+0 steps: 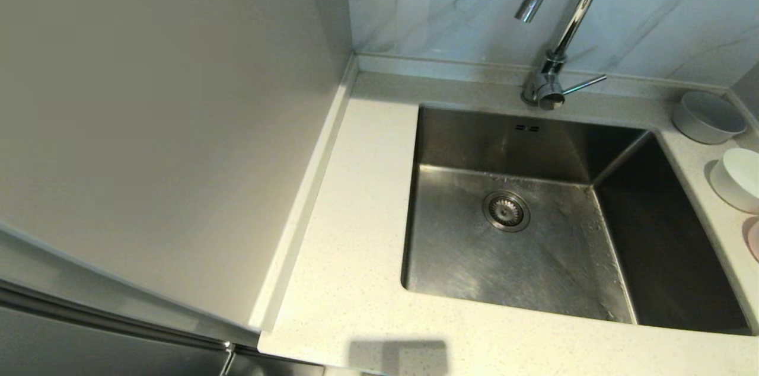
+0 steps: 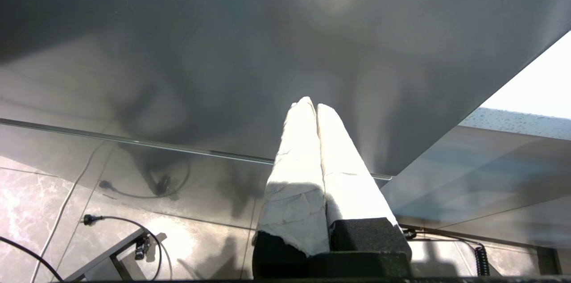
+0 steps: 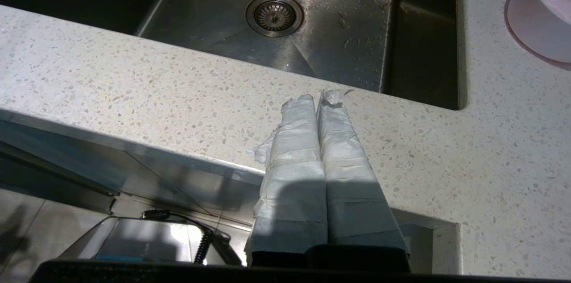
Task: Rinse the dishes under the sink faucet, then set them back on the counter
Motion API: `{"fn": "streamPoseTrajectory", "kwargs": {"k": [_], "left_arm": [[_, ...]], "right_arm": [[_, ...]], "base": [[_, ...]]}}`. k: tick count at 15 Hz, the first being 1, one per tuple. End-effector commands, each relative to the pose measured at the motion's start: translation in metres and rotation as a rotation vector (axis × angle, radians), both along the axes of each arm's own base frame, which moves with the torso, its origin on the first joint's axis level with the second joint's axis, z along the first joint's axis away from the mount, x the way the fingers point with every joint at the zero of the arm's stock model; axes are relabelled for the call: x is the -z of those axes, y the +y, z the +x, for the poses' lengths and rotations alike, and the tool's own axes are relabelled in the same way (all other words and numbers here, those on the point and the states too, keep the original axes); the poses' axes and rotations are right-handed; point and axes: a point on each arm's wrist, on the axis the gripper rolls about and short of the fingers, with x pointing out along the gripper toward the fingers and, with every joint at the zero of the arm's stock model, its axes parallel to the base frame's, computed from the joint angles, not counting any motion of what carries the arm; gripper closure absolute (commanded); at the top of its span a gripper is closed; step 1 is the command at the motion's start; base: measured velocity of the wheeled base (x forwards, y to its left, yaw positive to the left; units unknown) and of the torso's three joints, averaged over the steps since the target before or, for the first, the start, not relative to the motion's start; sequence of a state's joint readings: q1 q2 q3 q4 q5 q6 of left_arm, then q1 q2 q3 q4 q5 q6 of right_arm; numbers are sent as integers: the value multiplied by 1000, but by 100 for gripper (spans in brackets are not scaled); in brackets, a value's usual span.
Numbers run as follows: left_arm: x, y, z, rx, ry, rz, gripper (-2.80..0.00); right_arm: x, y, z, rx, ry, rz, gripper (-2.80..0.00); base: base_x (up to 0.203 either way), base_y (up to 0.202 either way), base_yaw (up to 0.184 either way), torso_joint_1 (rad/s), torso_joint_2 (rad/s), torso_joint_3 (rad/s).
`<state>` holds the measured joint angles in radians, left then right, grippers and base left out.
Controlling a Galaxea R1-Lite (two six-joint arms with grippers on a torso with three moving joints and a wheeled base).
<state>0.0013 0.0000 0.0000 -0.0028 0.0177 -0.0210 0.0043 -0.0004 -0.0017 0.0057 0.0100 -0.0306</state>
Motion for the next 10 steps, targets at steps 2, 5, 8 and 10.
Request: {"fn": "streamPoseTrajectory", "kwargs": {"k": [2, 5, 8, 10], "left_arm": [[0, 0, 0, 0, -3, 0, 0], [0, 0, 0, -1, -3, 0, 0], [0, 0, 0, -1, -3, 0, 0], [0, 0, 0, -1, -3, 0, 0]], "right_arm": [[0, 0, 0, 0, 2, 0, 0], [0, 0, 0, 7, 3, 6, 0], [0, 0, 0, 5, 3, 13, 0], [0, 0, 0, 5, 3, 12, 0]], "base": [[0, 0, 0, 0, 0, 0], [0, 0, 0, 0, 0, 0], [0, 0, 0, 0, 0, 0], [0, 0, 0, 0, 0, 0]]}}
